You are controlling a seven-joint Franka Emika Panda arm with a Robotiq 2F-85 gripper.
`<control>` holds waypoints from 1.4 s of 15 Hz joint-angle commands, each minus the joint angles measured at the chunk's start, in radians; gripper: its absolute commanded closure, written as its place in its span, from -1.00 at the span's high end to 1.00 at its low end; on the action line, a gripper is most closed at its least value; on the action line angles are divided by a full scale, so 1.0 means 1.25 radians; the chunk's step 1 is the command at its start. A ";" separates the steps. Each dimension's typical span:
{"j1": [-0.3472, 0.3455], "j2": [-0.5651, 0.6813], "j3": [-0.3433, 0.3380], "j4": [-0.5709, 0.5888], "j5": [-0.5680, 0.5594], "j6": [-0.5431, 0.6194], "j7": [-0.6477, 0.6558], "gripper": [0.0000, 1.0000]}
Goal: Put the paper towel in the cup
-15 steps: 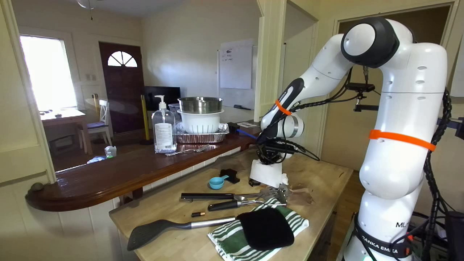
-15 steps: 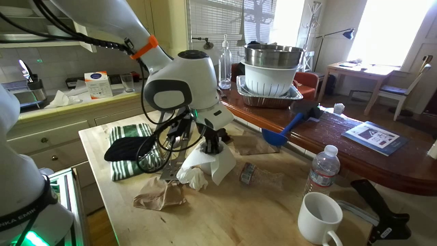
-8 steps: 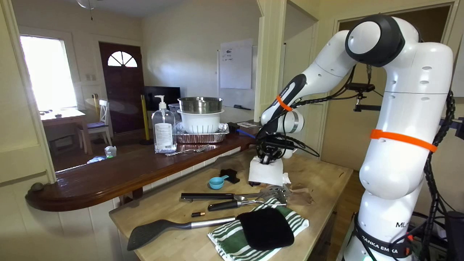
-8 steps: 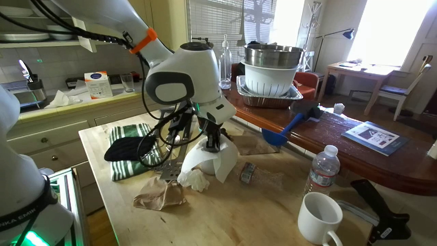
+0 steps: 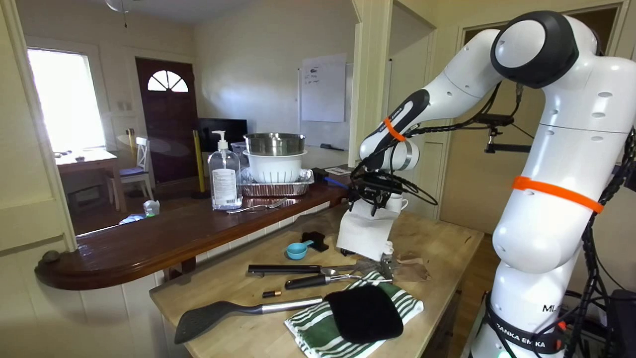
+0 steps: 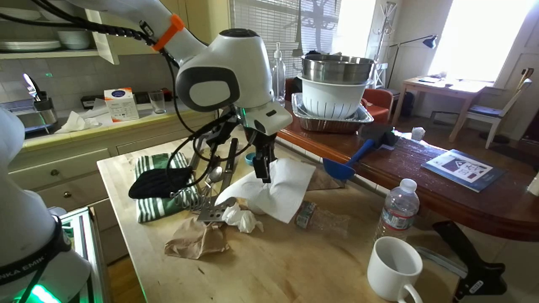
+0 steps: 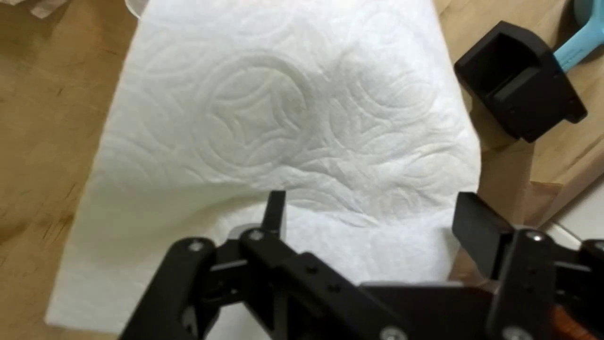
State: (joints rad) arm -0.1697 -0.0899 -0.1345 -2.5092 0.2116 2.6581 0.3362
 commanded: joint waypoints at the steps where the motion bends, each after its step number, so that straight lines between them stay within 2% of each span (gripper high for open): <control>1: -0.001 -0.034 0.003 0.006 -0.015 -0.056 0.033 1.00; 7: -0.003 -0.063 0.014 0.029 -0.016 -0.140 0.086 1.00; 8: -0.003 -0.065 0.015 0.033 -0.015 -0.150 0.092 0.95; 9: -0.004 -0.064 0.018 0.032 -0.020 -0.140 0.102 0.46; 10: -0.004 -0.064 0.019 0.032 -0.017 -0.134 0.106 0.46; 11: -0.005 -0.063 0.021 0.031 -0.021 -0.130 0.112 0.36; 14: -0.005 -0.055 0.023 0.030 -0.021 -0.118 0.121 -0.17; 19: -0.016 -0.033 0.024 0.025 -0.057 -0.113 0.153 -0.89; 20: -0.017 -0.028 0.023 0.023 -0.065 -0.103 0.152 -0.99; 21: -0.016 -0.020 0.021 0.024 -0.067 -0.102 0.154 -1.00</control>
State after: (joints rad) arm -0.1800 -0.1390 -0.1114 -2.4738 0.1665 2.5149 0.4930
